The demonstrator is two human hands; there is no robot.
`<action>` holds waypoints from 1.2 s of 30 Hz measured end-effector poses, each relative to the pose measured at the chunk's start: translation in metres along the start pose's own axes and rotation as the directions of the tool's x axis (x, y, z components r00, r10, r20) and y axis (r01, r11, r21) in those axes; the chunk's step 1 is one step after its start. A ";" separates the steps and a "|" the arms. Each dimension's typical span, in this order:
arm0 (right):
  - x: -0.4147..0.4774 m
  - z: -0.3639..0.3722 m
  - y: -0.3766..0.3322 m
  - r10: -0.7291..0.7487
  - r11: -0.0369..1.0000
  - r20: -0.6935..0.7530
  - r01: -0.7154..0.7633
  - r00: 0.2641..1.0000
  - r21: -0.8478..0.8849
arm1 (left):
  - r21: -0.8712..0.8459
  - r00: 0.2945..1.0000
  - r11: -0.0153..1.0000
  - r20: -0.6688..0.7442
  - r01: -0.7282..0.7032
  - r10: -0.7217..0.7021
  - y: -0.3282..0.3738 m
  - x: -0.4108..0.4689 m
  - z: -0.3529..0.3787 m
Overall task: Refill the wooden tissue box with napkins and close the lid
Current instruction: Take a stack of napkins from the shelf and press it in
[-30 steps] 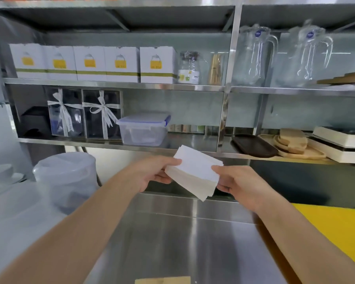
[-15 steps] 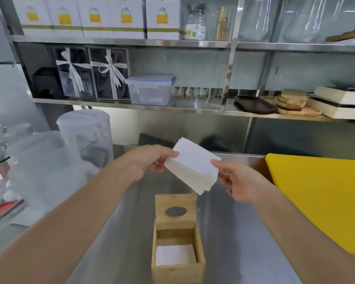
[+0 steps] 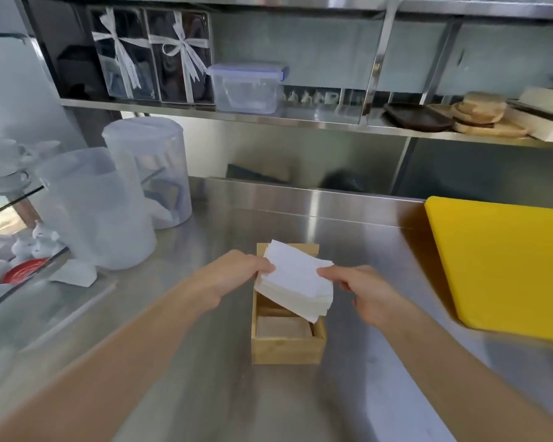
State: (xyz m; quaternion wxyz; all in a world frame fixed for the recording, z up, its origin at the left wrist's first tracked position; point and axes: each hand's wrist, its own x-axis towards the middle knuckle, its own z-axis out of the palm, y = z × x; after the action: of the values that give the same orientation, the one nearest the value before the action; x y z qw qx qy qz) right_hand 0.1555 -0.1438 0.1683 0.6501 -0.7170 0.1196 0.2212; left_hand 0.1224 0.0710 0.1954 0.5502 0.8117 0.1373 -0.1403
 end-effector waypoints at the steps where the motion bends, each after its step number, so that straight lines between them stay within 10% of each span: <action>1: -0.001 0.003 0.003 0.005 1.000 -0.014 -0.005 1.000 -0.007 | -0.018 1.000 1.000 0.004 -0.002 0.002 -0.005 0.002 0.002; 20: 0.028 0.038 0.026 -0.088 0.902 -0.243 -0.027 0.966 -0.432 | 0.442 0.965 0.893 -0.259 0.091 0.029 -0.051 0.024 0.042; 36: 0.047 0.045 0.042 -0.283 0.406 -0.042 0.080 0.958 -0.910 | 0.768 0.958 0.640 -0.211 0.040 0.194 -0.073 0.034 0.075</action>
State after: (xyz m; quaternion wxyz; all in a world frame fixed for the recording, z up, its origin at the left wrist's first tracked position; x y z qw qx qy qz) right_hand 0.1701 -0.0996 0.1069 0.1717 -0.9785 -0.0350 0.1092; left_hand 0.1199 0.0294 0.0931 0.1366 0.9839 0.1047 -0.0474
